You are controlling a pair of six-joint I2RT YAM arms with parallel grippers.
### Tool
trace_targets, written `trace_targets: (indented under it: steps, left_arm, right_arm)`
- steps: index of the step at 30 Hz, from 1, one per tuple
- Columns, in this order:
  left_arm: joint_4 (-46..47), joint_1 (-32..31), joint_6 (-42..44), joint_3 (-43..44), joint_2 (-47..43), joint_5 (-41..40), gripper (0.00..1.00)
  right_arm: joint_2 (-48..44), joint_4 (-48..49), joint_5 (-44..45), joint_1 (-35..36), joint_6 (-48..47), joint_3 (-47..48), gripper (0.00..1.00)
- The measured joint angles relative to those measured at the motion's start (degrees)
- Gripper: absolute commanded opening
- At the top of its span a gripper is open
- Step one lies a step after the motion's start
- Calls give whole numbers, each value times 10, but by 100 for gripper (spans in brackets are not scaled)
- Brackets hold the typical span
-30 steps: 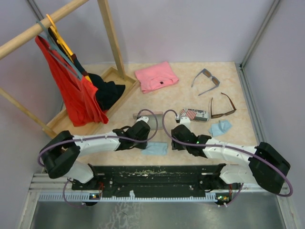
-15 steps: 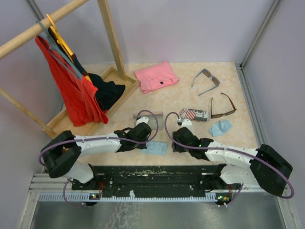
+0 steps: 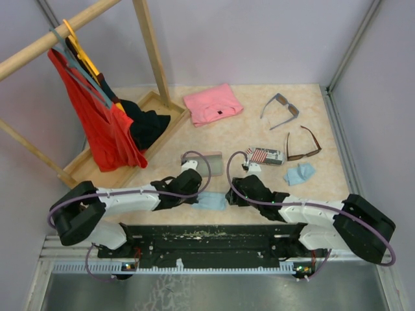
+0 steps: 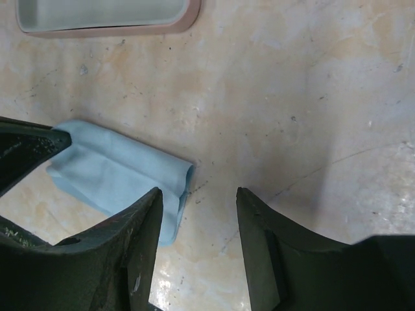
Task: Organize the sunglasses
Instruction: Pick up the glasses cleaning cloth from the center of the board.
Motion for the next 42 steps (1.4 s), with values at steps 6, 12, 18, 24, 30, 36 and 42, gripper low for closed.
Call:
trace_targets:
  steps: [6, 12, 18, 24, 30, 36, 42]
  left_arm:
    - [4, 0, -4, -6, -5, 5, 0]
    - [4, 0, -8, -12, -13, 9, 0]
    - [1, -3, -10, -14, -17, 11, 0]
    - [0, -4, -10, -14, -17, 11, 0]
    - [0, -4, -10, -15, -17, 11, 0]
    - [1, -4, -10, -15, -17, 11, 0]
    - [4, -4, -11, -18, -20, 11, 0]
  right_arm:
    - [54, 0, -14, 0, 31, 37, 44]
    - [66, -6, -31, 0, 72, 45, 37]
    - [73, -10, -35, 0, 110, 48, 37]
    - [107, 17, -41, 0, 124, 62, 37]
    - [119, 29, -42, -1, 126, 66, 32]
    - [122, 25, -36, -1, 121, 67, 18]
    - [123, 23, -32, -1, 94, 66, 0]
